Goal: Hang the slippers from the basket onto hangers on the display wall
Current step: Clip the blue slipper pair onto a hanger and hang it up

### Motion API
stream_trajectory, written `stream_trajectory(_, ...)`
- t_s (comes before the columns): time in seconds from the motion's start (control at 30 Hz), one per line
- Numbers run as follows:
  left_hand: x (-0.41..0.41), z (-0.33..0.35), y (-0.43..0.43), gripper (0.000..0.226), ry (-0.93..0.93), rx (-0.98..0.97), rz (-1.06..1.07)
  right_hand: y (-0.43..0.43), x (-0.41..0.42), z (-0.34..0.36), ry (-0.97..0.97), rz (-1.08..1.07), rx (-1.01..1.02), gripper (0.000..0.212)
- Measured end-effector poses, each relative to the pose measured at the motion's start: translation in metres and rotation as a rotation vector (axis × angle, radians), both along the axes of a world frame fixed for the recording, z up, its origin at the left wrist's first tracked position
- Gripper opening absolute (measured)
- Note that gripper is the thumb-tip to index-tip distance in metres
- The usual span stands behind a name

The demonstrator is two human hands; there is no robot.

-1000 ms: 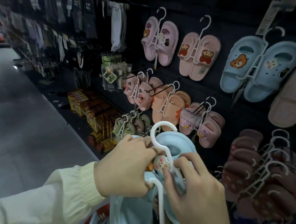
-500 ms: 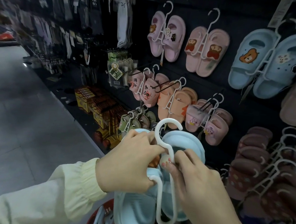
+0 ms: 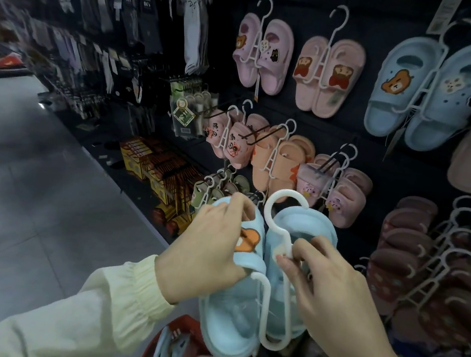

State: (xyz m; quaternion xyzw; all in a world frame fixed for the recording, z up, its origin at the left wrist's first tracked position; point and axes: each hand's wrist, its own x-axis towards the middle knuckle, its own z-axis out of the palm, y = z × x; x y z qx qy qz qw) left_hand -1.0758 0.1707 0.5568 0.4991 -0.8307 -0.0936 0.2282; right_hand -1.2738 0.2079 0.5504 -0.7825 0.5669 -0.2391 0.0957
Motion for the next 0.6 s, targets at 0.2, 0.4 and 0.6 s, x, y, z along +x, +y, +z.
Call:
stream_trajectory(0.2,0.001,0.004,-0.002,0.063,0.048,-0.133,0.037,0.002,0.006,-0.008,0.038,-0.043,0.082,0.034)
stream_trajectory(0.4,-0.001,-0.001,0.002,0.064,-0.008,-0.157,-0.008,-0.001,0.015,-0.006,0.026,-0.137,0.060,0.032)
stream_trajectory(0.6,0.003,-0.003,0.002,0.076,-0.076,-0.192,0.005,-0.004,0.025,0.000,0.013,-0.174,0.038,0.029)
